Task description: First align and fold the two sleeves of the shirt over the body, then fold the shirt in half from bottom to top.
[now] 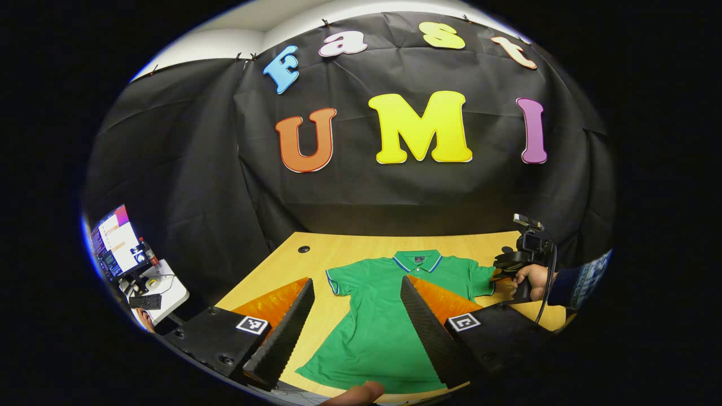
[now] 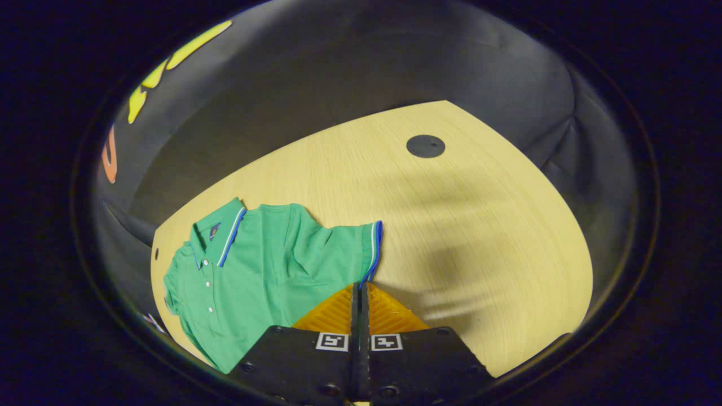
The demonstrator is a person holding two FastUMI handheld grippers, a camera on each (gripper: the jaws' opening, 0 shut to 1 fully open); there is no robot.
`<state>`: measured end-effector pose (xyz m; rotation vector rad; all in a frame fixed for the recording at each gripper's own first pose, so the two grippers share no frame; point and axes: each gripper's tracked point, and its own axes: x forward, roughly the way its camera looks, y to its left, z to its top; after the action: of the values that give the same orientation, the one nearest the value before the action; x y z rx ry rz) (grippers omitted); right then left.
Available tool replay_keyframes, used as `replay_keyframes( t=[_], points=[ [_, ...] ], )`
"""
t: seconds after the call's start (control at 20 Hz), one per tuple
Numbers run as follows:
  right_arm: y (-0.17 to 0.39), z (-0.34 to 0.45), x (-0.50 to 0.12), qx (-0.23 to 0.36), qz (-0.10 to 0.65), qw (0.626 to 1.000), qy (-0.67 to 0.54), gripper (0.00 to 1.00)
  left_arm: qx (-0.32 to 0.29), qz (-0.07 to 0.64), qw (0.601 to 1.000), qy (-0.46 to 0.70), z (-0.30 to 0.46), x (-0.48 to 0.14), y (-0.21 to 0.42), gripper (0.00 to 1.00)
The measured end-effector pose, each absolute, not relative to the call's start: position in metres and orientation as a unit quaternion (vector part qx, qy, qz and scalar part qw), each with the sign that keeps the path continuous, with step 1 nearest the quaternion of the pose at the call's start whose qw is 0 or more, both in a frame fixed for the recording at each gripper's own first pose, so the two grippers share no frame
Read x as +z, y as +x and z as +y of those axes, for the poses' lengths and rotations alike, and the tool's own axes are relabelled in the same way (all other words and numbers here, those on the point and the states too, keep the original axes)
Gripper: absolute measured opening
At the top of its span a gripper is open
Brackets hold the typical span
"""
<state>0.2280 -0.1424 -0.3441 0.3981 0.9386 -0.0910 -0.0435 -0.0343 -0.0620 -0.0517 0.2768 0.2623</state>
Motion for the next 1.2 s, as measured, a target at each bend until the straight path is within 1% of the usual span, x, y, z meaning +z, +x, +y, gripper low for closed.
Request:
replay_keyframes(
  t=[0.15,0.3,0.4,0.45,0.5,0.55,0.6,0.65,0.7,0.75,0.8,0.9,0.95,1.05,1.1,1.15,1.2],
  points=[
    [0.225,-0.124,-0.312,-0.039,0.423,0.887,0.18,0.0,0.118,0.128,0.984,-0.043,-0.018,-0.066,-0.038,0.99],
    [0.225,-0.102,-0.295,-0.037,0.416,0.894,0.162,0.0,0.112,0.121,0.984,-0.061,0.0,-0.071,-0.037,0.99],
    [0.221,-0.098,-0.294,-0.054,0.42,0.894,0.146,0.0,0.11,0.125,0.984,-0.061,0.018,-0.08,-0.039,1.0],
    [0.22,-0.105,-0.297,-0.065,0.42,0.895,0.136,0.02,0.109,0.127,0.984,-0.061,0.023,-0.083,-0.04,1.0],
    [0.219,-0.112,-0.299,-0.076,0.423,0.893,0.133,0.0,0.108,0.128,0.984,-0.061,0.026,-0.085,-0.041,1.0],
    [0.22,-0.122,-0.301,-0.086,0.426,0.89,0.138,0.01,0.108,0.128,0.984,-0.062,0.029,-0.087,-0.041,1.0],
    [0.22,-0.134,-0.305,-0.1,0.43,0.887,0.139,0.03,0.11,0.133,0.983,-0.067,0.03,-0.092,-0.04,1.0],
    [0.219,-0.141,-0.314,-0.107,0.438,0.881,0.143,0.19,0.114,0.137,0.981,-0.071,0.031,-0.096,-0.04,1.0],
    [0.219,-0.142,-0.32,-0.105,0.448,0.875,0.149,0.29,0.117,0.142,0.98,-0.075,0.028,-0.096,-0.04,0.99],
    [0.219,-0.143,-0.324,-0.1,0.455,0.871,0.155,0.34,0.119,0.144,0.98,-0.076,0.024,-0.095,-0.04,1.0],
    [0.221,-0.153,-0.333,-0.11,0.464,0.867,0.146,0.35,0.119,0.141,0.98,-0.069,0.018,-0.092,-0.038,0.99],
    [0.225,-0.155,-0.337,-0.107,0.468,0.862,0.159,0.41,0.121,0.139,0.981,-0.054,0.011,-0.087,-0.037,0.99],
    [0.225,-0.15,-0.34,-0.101,0.477,0.855,0.175,0.39,0.124,0.14,0.981,-0.049,0.006,-0.086,-0.037,0.99],
    [0.225,-0.143,-0.343,-0.08,0.493,0.844,0.196,0.48,0.128,0.142,0.98,-0.047,-0.002,-0.083,-0.04,0.99],
    [0.226,-0.145,-0.349,-0.076,0.499,0.842,0.191,0.48,0.13,0.141,0.98,-0.045,-0.006,-0.081,-0.04,1.0],
    [0.225,-0.148,-0.353,-0.071,0.508,0.838,0.184,0.43,0.137,0.141,0.98,-0.04,-0.009,-0.079,-0.042,0.99],
    [0.223,-0.141,-0.355,-0.053,0.523,0.828,0.195,0.48,0.147,0.143,0.978,-0.037,-0.012,-0.078,-0.044,0.99]
  ],
)
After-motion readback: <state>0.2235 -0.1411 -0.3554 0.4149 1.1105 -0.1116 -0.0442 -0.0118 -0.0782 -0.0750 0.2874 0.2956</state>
